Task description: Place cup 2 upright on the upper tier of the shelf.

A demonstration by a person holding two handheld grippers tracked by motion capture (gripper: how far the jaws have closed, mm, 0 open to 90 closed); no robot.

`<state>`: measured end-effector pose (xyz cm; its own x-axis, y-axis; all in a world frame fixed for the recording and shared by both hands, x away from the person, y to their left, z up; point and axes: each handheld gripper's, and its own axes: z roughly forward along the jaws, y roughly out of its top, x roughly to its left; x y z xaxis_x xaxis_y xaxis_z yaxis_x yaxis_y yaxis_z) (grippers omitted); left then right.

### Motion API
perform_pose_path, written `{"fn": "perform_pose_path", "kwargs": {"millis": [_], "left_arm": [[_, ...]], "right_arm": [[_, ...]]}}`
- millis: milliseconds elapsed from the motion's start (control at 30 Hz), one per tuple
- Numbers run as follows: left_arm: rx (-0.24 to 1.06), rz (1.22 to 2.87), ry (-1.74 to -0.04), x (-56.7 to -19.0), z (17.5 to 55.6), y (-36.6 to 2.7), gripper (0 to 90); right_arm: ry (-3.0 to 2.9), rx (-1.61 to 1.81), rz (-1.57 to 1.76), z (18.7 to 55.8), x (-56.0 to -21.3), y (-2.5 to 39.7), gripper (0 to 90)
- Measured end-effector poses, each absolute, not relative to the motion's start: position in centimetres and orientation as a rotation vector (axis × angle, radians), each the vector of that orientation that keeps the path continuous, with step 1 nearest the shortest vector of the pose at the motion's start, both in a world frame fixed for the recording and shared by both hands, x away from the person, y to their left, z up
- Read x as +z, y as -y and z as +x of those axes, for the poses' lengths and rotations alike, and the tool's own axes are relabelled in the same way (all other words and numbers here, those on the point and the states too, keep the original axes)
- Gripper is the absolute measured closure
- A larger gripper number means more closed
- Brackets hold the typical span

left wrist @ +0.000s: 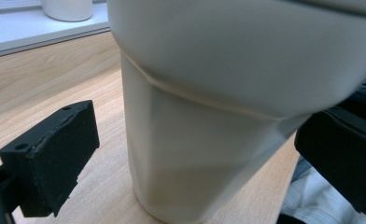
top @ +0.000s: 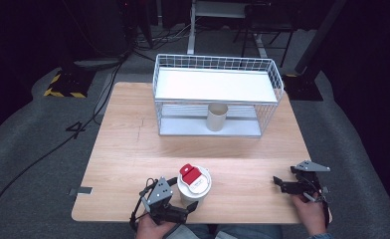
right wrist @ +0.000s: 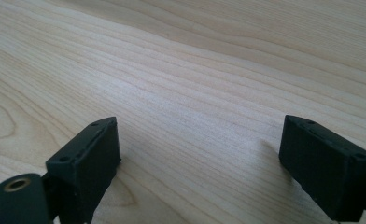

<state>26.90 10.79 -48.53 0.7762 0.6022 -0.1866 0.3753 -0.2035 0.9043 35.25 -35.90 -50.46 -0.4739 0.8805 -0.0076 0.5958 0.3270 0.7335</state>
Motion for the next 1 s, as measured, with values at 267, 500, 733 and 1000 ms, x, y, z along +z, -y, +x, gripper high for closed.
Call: {"fn": "perform_pose_path", "kwargs": {"millis": [267, 500, 733, 1000], "left_arm": [[0.25, 1.779, -0.728, -49.1, 27.2, -10.0, 1.2], [0.292, 1.771, -0.673, -49.2, 27.5, -9.2, 5.6], [0.316, 1.769, -0.653, -49.3, 27.5, -9.1, 8.8], [0.318, 1.779, -0.638, -49.3, 27.6, -9.2, 10.1]], "right_arm": [[-2.192, 0.951, 1.305, 35.2, -50.5, 35.9, 12.7], [-2.192, 0.951, 1.303, 35.3, -50.5, 35.9, 12.7], [-2.193, 0.951, 1.303, 35.3, -50.5, 35.9, 12.7], [-2.192, 0.95, 1.304, 35.3, -50.5, 35.9, 12.7]]}}
